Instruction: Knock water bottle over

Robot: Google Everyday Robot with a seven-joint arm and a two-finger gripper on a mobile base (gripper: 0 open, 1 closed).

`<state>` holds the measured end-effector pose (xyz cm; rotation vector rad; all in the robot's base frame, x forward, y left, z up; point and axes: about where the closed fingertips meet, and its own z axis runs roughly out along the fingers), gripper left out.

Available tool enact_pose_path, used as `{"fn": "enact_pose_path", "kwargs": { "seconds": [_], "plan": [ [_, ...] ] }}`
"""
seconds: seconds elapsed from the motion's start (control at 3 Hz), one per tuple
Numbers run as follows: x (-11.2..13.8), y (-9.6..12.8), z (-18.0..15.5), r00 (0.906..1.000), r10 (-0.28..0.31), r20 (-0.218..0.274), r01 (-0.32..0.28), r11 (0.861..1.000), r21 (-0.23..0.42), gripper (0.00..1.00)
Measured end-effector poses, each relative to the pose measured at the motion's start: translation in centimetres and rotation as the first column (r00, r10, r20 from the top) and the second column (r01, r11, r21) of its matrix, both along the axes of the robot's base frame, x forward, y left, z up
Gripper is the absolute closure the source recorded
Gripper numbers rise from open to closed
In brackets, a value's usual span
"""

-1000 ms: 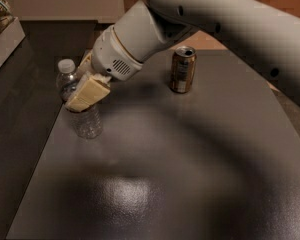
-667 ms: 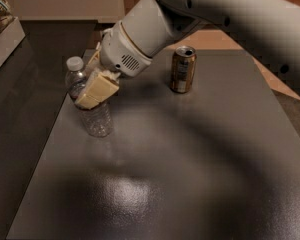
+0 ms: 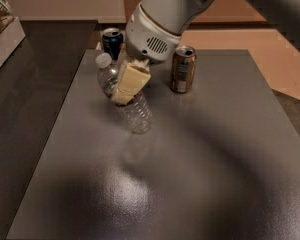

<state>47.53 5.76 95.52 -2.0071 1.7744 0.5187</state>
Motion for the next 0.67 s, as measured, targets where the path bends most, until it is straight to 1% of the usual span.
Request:
{"fn": "enact_pose_path", "kwargs": {
  "seconds": [0.33,0.67],
  "plan": [
    [-0.4,-3.4,-0.4,0.9994,-0.008,0.034,0.014,0.984,-0.179,1.0],
    [-0.5,-6.4,-1.4,0.9976,-0.003,0.069,0.027,0.939,-0.344,1.0]
  ]
}}
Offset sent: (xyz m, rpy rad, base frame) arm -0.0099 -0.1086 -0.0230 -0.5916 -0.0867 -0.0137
